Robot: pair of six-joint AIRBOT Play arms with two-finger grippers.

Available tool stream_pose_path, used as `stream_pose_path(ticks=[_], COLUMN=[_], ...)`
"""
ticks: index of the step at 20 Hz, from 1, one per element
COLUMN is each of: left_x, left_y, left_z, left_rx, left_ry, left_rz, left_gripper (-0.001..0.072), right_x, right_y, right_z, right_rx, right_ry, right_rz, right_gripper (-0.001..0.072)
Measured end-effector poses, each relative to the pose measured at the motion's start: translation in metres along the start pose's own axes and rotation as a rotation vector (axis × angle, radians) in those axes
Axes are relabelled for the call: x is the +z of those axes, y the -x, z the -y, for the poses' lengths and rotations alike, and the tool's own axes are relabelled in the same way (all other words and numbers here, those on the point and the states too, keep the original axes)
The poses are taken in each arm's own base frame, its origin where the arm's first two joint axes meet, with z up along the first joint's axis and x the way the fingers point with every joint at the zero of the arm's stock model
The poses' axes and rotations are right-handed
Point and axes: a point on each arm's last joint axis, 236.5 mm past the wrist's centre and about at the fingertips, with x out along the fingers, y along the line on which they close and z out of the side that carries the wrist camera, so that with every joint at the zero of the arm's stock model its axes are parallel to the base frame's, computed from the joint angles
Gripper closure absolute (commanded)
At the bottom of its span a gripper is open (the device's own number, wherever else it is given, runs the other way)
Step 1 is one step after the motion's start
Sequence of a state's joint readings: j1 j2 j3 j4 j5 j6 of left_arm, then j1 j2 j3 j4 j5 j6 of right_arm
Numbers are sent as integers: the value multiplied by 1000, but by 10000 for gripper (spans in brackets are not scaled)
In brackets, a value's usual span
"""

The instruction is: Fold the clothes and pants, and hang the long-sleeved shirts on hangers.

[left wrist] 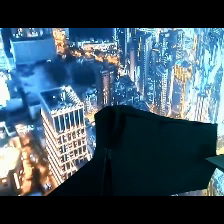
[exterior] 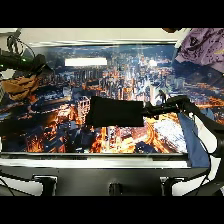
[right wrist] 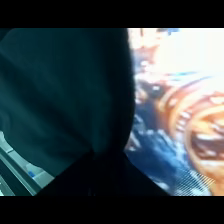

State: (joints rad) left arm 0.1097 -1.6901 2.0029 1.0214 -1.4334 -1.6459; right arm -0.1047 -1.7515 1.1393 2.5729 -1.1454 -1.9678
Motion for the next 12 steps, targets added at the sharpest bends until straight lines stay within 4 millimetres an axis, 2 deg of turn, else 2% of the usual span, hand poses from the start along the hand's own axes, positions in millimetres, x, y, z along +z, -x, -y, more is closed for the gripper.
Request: stream_pose_path(ticks=[2,5,9,12], left_x=[0,0,0,0], left_y=[0,0,-1,-1], left_z=[0,0,0,-1], left_rx=[0,0,0,0], left_ry=[0,0,1,1], left_rz=[0,0,-1,-1], left_gripper=[684,685,685,685], right_x=[7,45,109,145], right_y=[0,20,74,121], right_z=[-7,-28,-58,-67], right_rx=[5,15,14,2], right_ry=[15,23,37,15], right_rz=[17,117,307,436], right_gripper=[685,685,685,685])
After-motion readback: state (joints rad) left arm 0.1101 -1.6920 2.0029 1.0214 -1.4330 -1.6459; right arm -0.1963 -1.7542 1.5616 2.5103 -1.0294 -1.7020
